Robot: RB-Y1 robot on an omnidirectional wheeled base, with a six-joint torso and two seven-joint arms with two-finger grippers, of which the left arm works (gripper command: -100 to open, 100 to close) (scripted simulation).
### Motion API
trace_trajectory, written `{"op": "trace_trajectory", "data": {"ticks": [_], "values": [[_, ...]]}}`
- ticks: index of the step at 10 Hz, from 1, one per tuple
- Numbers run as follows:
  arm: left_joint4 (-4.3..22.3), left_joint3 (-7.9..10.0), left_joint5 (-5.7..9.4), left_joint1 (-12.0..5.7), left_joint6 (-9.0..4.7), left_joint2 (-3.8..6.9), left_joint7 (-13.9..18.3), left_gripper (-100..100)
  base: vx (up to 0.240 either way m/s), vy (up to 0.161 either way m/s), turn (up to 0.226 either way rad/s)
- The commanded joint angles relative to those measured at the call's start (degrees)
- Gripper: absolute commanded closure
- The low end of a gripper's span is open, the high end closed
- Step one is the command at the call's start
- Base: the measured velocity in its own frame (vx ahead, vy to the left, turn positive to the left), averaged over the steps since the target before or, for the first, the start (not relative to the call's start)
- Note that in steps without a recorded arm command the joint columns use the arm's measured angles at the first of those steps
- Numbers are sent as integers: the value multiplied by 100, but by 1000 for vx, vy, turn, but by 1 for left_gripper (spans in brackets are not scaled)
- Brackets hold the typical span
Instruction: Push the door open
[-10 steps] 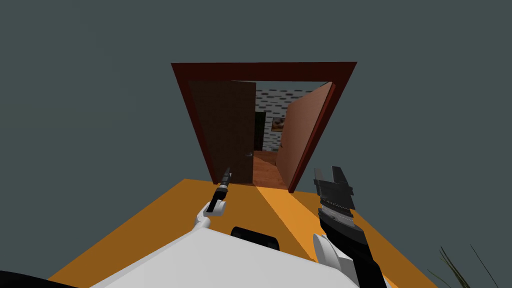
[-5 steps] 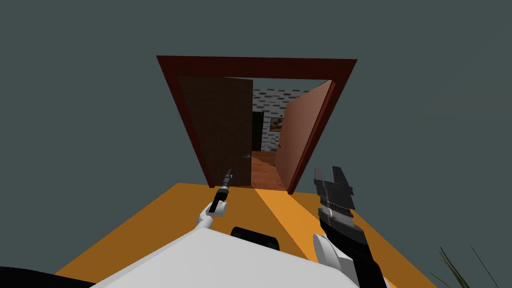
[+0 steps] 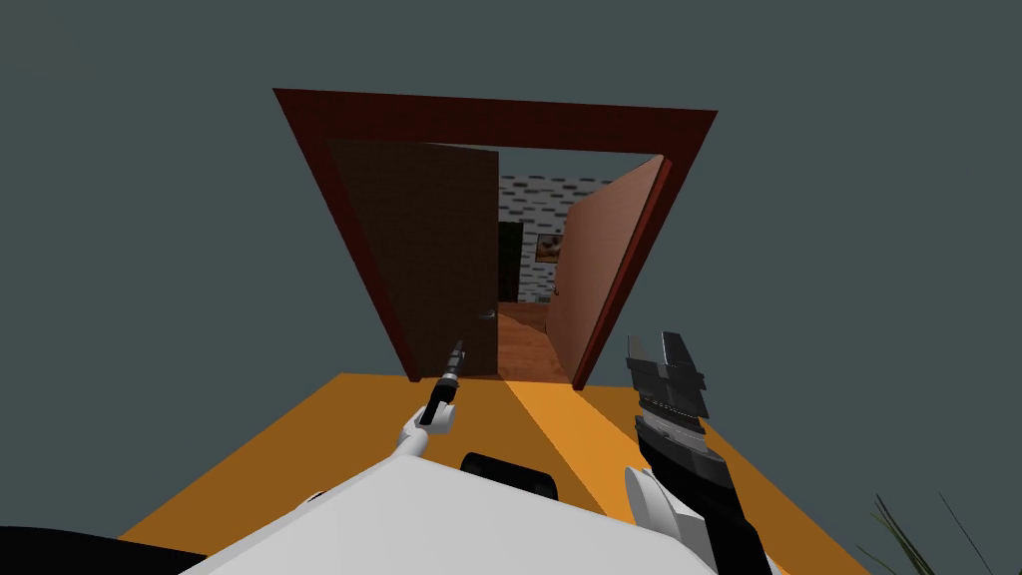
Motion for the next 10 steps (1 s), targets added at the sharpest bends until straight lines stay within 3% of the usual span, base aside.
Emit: {"op": "trace_trajectory", "data": {"ticks": [1,6,10], "values": [[216,8,17,-89,-55,-15,-4,-100,92,-2,-35],[915,35,74,-385,-233,-53,-3,-100,97,7,-48],[1275,48,103,-537,-324,-78,-3,-100,84,7,-36]]}}
